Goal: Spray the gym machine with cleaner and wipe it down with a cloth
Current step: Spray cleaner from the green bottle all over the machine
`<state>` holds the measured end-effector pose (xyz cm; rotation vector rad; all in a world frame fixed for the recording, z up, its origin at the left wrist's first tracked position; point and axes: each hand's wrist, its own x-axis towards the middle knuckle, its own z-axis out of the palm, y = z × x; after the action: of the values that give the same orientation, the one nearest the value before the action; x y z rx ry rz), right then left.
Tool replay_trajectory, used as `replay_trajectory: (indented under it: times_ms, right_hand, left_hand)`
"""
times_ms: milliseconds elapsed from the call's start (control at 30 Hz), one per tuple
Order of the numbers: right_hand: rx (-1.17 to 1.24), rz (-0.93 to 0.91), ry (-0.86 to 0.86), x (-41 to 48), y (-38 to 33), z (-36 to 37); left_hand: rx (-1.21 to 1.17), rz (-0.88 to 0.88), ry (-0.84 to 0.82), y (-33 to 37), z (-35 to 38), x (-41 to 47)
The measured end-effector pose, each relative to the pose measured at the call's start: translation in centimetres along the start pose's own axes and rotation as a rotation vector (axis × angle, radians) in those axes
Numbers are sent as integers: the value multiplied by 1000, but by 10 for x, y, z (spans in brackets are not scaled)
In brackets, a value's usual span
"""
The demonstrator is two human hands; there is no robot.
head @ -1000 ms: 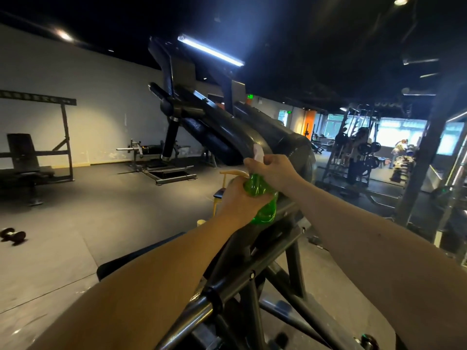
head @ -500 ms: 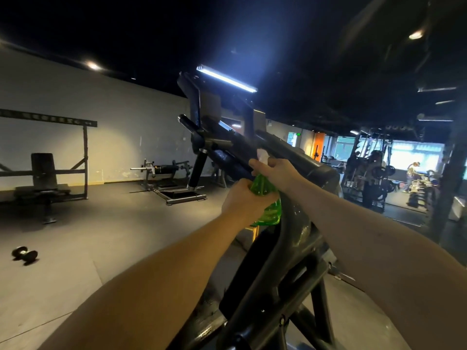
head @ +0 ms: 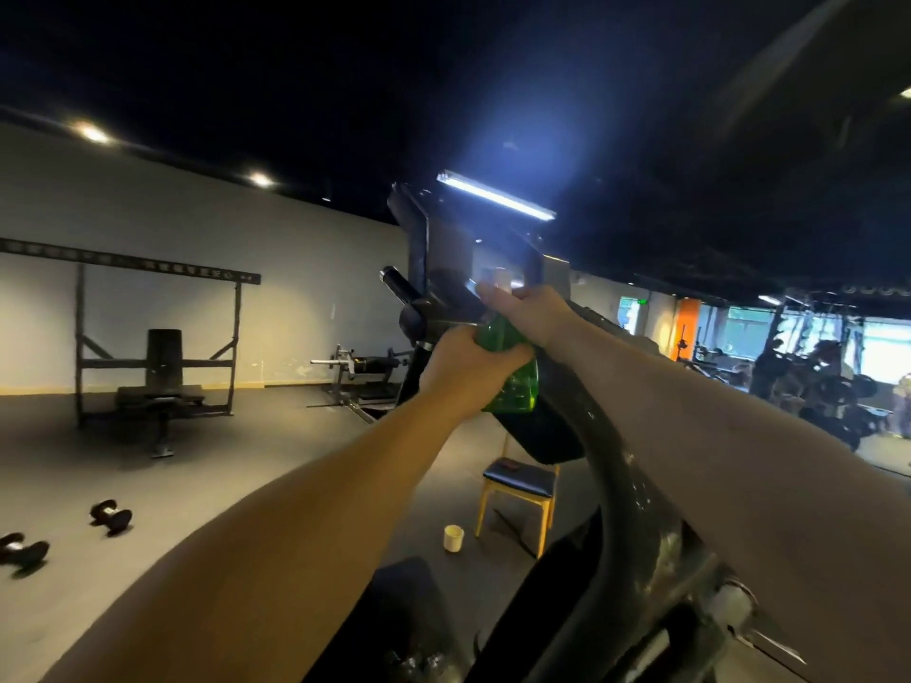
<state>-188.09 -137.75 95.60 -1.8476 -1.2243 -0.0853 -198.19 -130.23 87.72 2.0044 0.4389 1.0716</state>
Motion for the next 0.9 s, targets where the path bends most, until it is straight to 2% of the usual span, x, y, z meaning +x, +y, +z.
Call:
replay_trajectory:
  times_ms: [200, 400, 500, 600, 733, 900]
  right_hand:
    - [79, -64, 70, 49, -17, -15]
    - [103, -94, -18, 53, -18, -5]
    - [87, -123, -38, 41, -17, 6]
    - [172, -153, -67, 15, -16, 18]
    - [234, -158, -209, -34, -19, 47]
    - [249, -50, -239, -105, -35, 112]
  left_hand:
    - [146, 38, 132, 23, -7, 46]
    - [112, 25, 144, 20, -14, 38]
    - [82, 53, 110, 20, -19, 16]
    - [54, 56, 72, 14, -32, -15]
    - [8, 19, 6, -1, -58, -71]
    - [-47, -16, -82, -43, -110, -149]
